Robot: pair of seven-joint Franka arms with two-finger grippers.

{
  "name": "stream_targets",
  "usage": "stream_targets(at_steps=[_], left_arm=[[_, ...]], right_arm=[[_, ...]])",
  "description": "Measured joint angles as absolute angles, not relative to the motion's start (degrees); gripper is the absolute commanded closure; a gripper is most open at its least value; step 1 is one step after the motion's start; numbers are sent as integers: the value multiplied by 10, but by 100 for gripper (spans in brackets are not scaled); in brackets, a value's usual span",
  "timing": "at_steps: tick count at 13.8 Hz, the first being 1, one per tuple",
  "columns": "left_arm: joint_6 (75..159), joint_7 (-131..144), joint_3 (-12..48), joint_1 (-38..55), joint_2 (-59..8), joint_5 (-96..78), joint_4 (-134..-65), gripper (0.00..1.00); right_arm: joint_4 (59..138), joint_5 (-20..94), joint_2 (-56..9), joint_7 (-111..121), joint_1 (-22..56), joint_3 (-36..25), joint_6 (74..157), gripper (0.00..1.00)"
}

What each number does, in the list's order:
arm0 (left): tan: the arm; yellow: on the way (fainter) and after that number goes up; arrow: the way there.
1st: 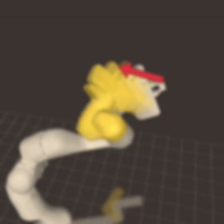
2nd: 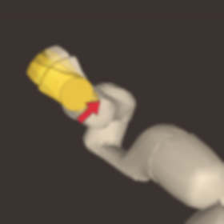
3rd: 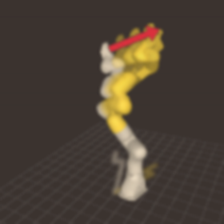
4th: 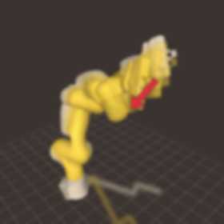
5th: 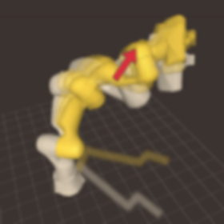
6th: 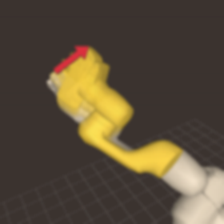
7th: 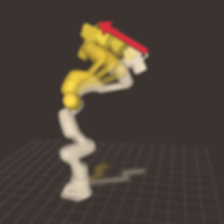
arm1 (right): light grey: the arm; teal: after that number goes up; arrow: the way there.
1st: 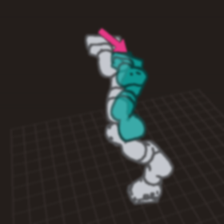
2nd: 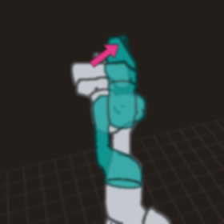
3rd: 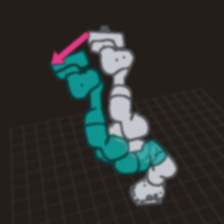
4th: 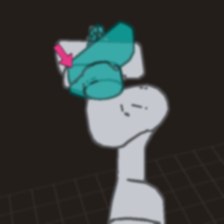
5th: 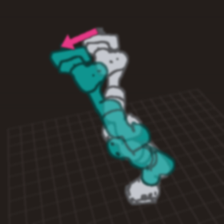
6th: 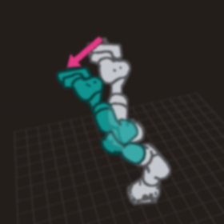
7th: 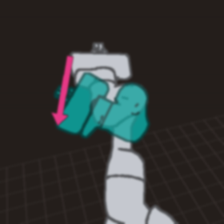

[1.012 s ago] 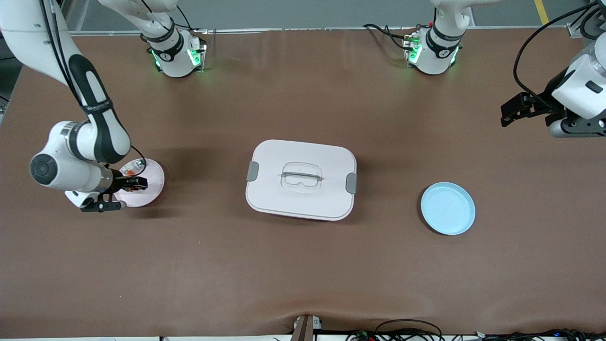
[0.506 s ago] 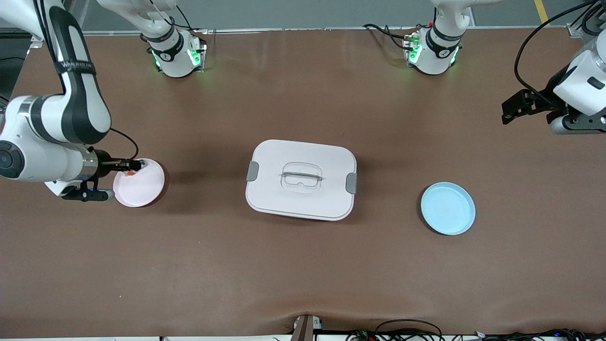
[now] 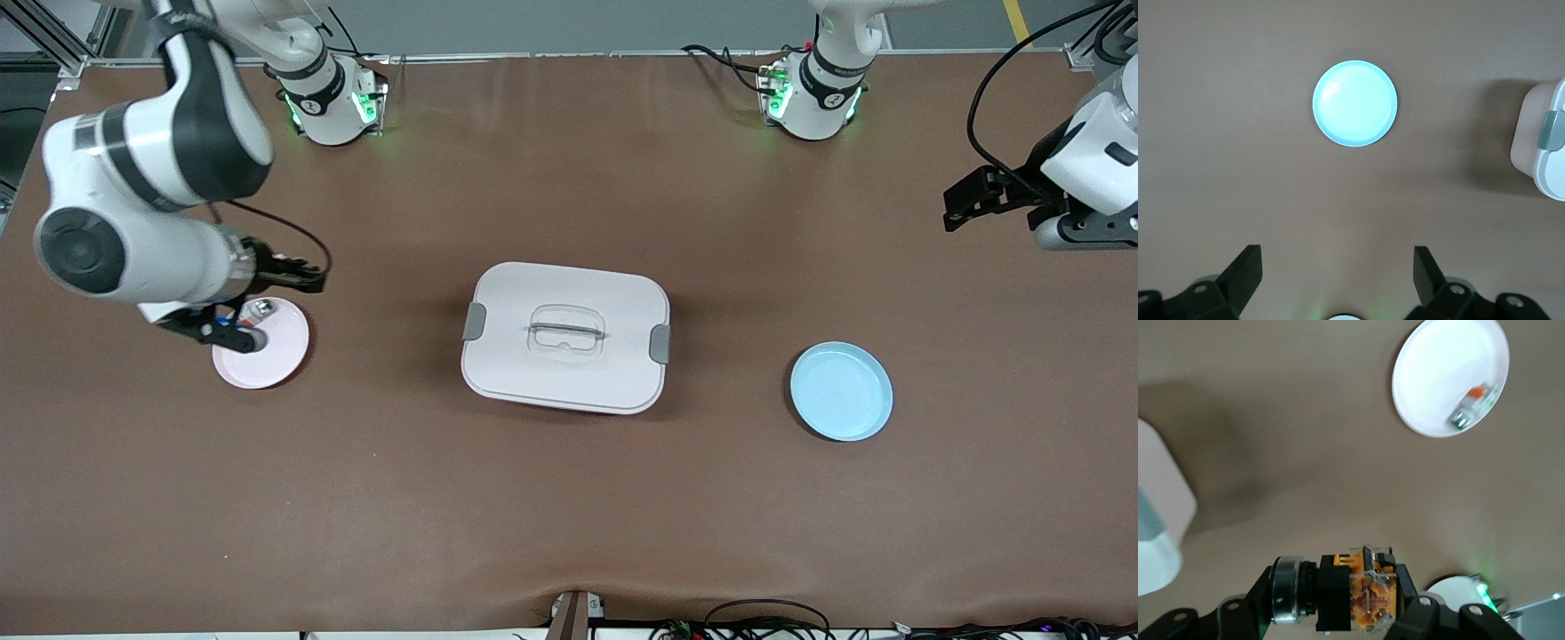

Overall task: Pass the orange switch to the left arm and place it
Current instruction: 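Lift the switch with the right gripper and carry it over the box, then hold the switch with the right gripper while the left gripper grasps it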

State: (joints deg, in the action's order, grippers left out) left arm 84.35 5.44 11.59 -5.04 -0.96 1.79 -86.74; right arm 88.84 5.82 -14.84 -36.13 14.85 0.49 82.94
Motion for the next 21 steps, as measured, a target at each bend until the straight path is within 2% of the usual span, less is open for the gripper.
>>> stream_targets(at_steps=[7,11,15,21], left_arm=[[844,74,129,-47,-9,-6,-861,0],[844,116,155,-45,-8,-106,-855,0],[846,117,154,-49,-9,-258,-857,0],[909,146,170,-46,-11,-375,-876,0]], right_arm=[[843,172,-157,-627,266,5,843,90],[835,266,-167,-700,280,5,899,90],[831,349,-170,-778,308,5,980,90],[819,436,-188,-872,344,5,1099,91]])
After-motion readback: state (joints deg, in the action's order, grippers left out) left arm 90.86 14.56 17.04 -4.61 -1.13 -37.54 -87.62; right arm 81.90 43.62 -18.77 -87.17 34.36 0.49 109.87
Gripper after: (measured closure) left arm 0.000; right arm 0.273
